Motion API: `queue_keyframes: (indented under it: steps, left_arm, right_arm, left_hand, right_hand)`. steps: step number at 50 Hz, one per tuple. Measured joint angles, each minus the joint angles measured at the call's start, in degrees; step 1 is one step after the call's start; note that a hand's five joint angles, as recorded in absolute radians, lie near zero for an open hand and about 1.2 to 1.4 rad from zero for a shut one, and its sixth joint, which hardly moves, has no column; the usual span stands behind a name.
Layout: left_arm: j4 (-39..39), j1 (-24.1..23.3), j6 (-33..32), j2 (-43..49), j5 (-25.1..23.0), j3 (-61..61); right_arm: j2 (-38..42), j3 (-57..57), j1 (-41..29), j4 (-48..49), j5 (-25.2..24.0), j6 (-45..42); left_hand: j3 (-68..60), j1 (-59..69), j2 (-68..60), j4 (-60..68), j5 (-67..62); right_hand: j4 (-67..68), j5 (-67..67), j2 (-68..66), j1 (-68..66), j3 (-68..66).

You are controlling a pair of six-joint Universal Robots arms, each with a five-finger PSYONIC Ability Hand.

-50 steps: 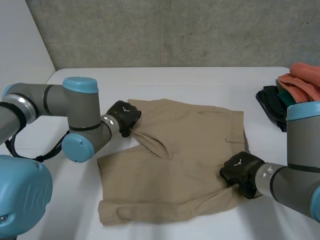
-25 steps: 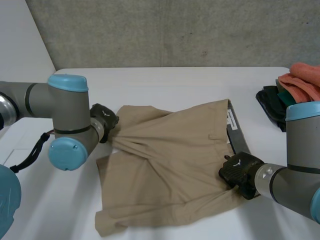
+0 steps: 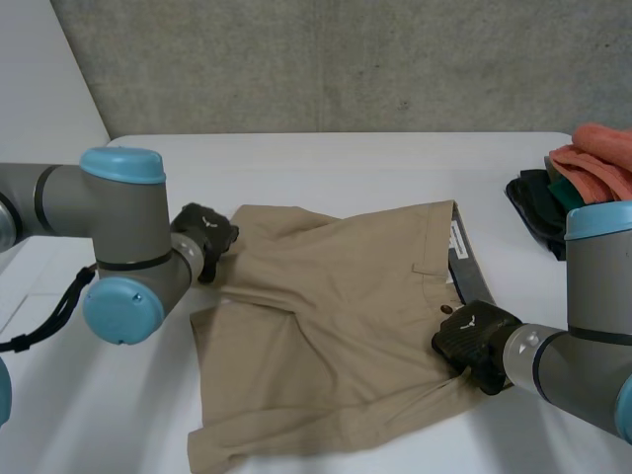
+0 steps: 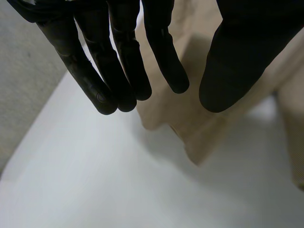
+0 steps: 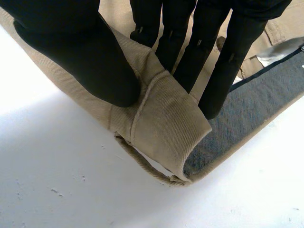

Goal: Fold the laundry.

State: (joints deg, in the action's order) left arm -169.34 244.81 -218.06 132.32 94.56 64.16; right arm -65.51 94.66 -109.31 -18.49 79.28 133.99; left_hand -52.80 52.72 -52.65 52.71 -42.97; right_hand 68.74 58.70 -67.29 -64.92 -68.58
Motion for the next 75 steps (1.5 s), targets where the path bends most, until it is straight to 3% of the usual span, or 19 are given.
queue_keyframes:
  steps: [7, 26, 28, 30, 32, 46, 47, 49, 50, 51, 55, 64, 70, 75]
  left_arm:
    - [0.60, 0.55, 0.02, -0.69, -0.18, 2.87]
    - [-0.92, 2.26, 0.33, -1.79, -0.88, 7.02]
    - [-1.13, 2.39, 0.34, -1.52, -0.94, 6.99]
    - [-1.75, 2.66, 0.32, -0.55, -1.04, 6.72]
    - [-1.96, 2.72, 0.30, -0.14, -0.99, 6.54]
    - [-0.09, -0.13, -3.81, -5.66, 8.44, 8.30]
    - [-0.34, -0.36, -4.51, -5.77, 9.01, 8.28]
    - [-0.95, -0.67, -5.54, -5.59, 9.44, 8.02]
    - [-1.20, -0.78, -5.83, -5.47, 9.45, 7.88]
    - [-1.49, -0.88, -6.07, -5.33, 9.37, 7.70]
    - [-2.15, -1.16, -5.84, -5.73, 8.64, 7.28]
    - [-0.53, -1.87, 3.13, -16.11, 5.48, 11.74]
    - [6.98, -3.98, 14.28, -26.72, -0.67, 18.49]
    - [14.30, -5.70, 21.08, -29.83, -3.91, 22.79]
  right_arm:
    - [0.06, 0.17, -0.10, 0.11, 0.00, -0.04]
    - [0.33, 0.58, -0.49, 0.22, 0.00, -0.12]
    - [0.32, 0.59, -0.51, 0.22, 0.00, -0.12]
    - [0.29, 0.61, -0.57, 0.21, 0.00, -0.12]
    - [0.26, 0.63, -0.60, 0.21, 0.00, -0.11]
    - [-0.36, 0.73, -0.75, 0.17, 0.00, -0.13]
    - [-0.40, 0.74, -0.88, 0.14, 0.00, -0.11]
    - [-0.52, 0.76, -1.12, 0.07, 0.00, -0.06]
    - [-0.57, 0.76, -1.21, 0.05, 0.00, -0.03]
    - [-0.71, 0.77, -1.36, 0.05, -0.01, 0.01]
    - [-1.38, 0.73, -1.86, 0.11, -0.11, 0.24]
    - [-3.10, -2.30, -3.91, 1.00, -0.17, 3.48]
    - [-1.89, -8.47, -5.30, 1.91, 0.86, 11.03]
    - [-0.15, -12.83, -5.64, 2.49, 3.25, 17.52]
  left_hand:
    - [8.37, -8.42, 8.41, -8.60, 8.66]
    - [7.10, -7.12, 7.01, -7.37, 7.60]
    - [3.96, -3.84, 3.88, -4.45, 4.72]
    - [-11.21, 12.47, -11.64, 11.08, -10.43]
    - [-13.89, 13.70, -14.47, 14.39, -13.24]
    - [-15.11, 13.70, -15.56, 15.61, -13.55]
    - [-12.35, 10.86, -12.71, 12.68, -11.28]
    - [7.12, -10.63, 8.11, -7.10, 7.54]
    - [7.12, -10.63, 8.11, -7.10, 7.54]
    - [19.12, -23.01, 19.99, -19.31, 19.53]
    - [29.20, -29.13, 29.22, -29.80, 30.03]
    - [30.88, -29.34, 30.88, -31.20, 31.71]
    - [30.74, -29.33, 30.73, -31.05, 31.18]
    - [30.74, -29.34, 30.73, -31.06, 31.17]
  right_hand:
    - [0.00, -0.01, 0.00, 0.00, 0.00]
    - [0.00, 0.01, 0.00, 0.00, 0.01]
    - [0.00, 0.00, 0.00, 0.00, 0.01]
    - [0.00, 0.00, 0.00, 0.00, 0.01]
    - [0.00, 0.00, 0.00, 0.00, 0.01]
    - [0.00, 0.00, 0.00, 0.00, 0.00]
    - [0.00, 0.00, 0.00, 0.00, 0.01]
    - [0.00, 0.00, 0.00, 0.00, 0.01]
    - [0.00, 0.00, 0.00, 0.00, 0.01]
    - [0.00, 0.00, 0.00, 0.00, 0.00]
    - [0.00, 0.00, 0.00, 0.00, 0.01]
    - [0.00, -0.01, 0.00, 0.00, 0.01]
    - [0.00, 0.00, 0.00, 0.00, 0.01]
    - [0.00, 0.00, 0.00, 0.00, 0.01]
